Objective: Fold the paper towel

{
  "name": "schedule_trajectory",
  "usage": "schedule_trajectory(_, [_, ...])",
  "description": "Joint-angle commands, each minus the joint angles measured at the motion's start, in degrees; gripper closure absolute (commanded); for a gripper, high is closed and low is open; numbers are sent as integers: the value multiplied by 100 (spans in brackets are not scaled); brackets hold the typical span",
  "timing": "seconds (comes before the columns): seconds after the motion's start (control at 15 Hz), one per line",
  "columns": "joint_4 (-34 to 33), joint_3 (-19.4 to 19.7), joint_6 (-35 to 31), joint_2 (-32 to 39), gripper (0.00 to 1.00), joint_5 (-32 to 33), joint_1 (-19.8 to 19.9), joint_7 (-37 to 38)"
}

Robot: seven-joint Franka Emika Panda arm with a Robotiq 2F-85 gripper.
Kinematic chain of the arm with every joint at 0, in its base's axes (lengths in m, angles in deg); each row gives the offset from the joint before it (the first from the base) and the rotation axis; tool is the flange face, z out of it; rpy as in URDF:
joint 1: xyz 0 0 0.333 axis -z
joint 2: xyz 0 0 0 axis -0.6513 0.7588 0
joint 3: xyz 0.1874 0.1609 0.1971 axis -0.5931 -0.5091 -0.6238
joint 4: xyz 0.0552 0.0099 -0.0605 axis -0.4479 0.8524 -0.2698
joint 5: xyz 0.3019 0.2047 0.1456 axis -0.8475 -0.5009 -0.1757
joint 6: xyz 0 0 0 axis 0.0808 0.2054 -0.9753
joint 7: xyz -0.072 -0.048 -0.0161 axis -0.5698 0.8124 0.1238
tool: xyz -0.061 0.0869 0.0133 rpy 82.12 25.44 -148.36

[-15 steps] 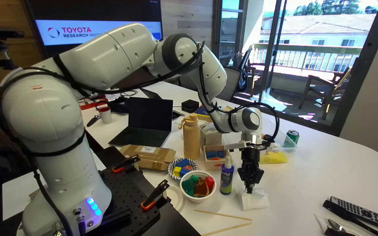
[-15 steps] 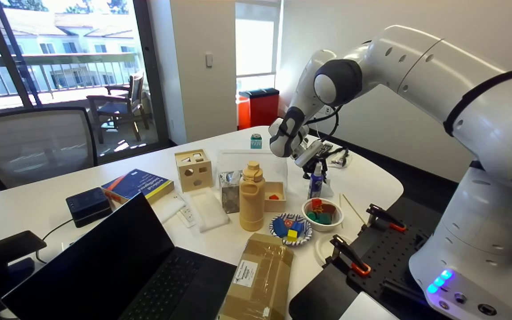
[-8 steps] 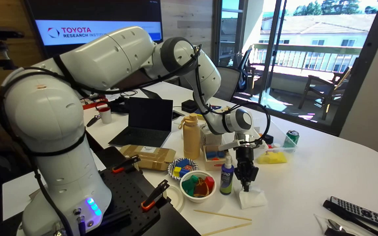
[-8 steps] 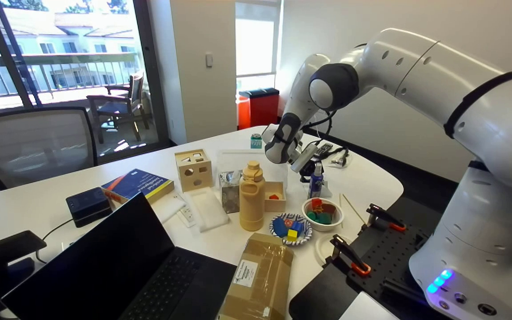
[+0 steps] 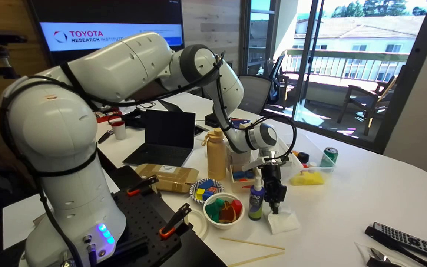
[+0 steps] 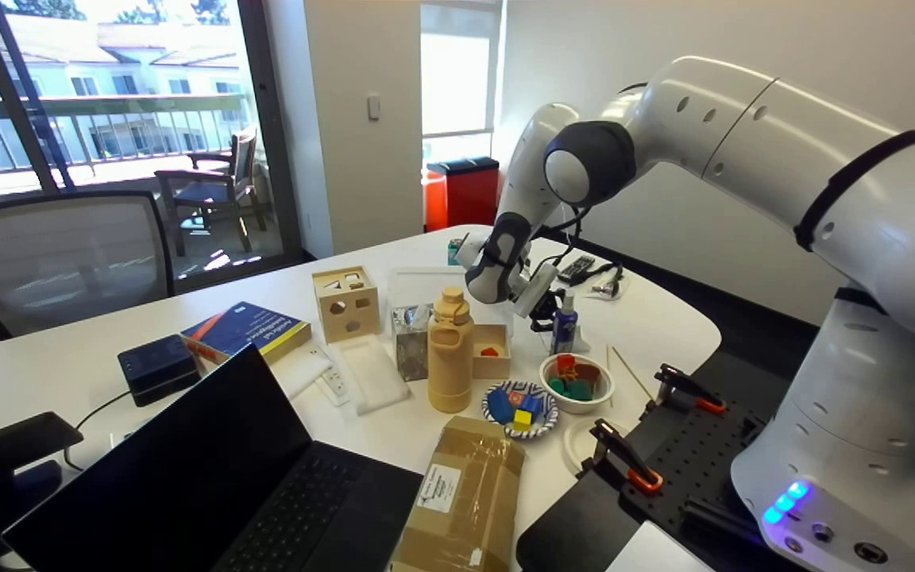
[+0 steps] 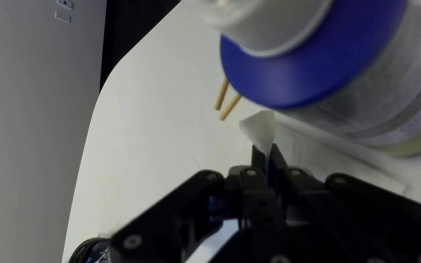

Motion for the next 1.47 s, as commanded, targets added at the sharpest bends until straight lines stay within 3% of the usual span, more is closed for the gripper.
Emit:
schedule_trajectory(0.0, [-86,57,120,26,99,162,-130,183])
schedule_trajectory(0.93, [-61,8,-71,138,99,434,-472,524])
schedule_trajectory(1.0, [-27,-22,-169,127,75,411,-448,502])
schedule_trajectory(1.4, [265,-85,-940,-84,34,284,-321,368])
